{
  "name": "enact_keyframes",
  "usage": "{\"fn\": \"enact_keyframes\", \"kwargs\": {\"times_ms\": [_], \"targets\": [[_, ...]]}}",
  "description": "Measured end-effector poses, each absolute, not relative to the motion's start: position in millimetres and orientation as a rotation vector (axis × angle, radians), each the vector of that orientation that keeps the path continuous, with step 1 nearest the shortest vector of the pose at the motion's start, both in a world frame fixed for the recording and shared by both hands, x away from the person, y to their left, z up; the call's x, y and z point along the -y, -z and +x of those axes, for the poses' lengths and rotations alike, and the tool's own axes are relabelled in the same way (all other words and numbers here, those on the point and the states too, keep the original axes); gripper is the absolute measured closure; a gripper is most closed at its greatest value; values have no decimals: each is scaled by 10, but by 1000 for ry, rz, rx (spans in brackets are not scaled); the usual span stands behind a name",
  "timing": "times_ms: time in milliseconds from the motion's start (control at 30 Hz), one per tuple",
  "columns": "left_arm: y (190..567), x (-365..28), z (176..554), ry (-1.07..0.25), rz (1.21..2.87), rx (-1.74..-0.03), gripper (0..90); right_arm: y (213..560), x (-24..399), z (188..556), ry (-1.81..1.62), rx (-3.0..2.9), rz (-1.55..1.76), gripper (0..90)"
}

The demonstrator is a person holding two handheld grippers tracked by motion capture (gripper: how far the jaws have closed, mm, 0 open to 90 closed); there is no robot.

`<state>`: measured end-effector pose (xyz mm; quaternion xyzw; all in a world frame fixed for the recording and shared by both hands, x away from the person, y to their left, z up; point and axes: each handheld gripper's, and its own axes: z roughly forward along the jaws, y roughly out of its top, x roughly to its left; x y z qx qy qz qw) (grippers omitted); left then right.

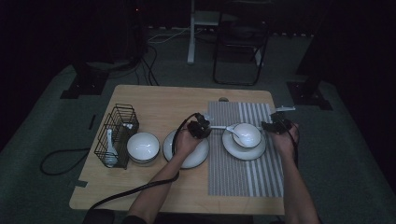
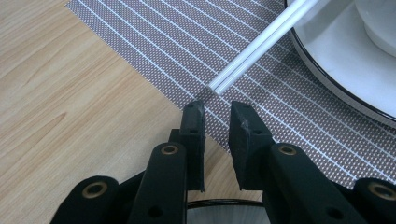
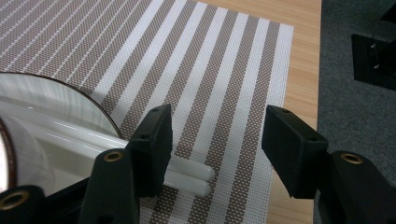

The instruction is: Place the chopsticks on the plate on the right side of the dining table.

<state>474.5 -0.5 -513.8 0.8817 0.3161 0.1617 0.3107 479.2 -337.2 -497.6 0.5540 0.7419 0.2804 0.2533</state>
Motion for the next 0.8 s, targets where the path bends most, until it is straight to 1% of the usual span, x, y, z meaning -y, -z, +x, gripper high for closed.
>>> {"fn": "enact_keyframes", "kwargs": {"times_ms": [333,800], "targets": [[5130,-23,4732,-429,2319,-831,735,4831,3395,4615,-820,-1981,1456,428],[5131,-54,4736,-427,2305,-848,723,4738,3238,4157,-919,-1982,1338,420]]}}
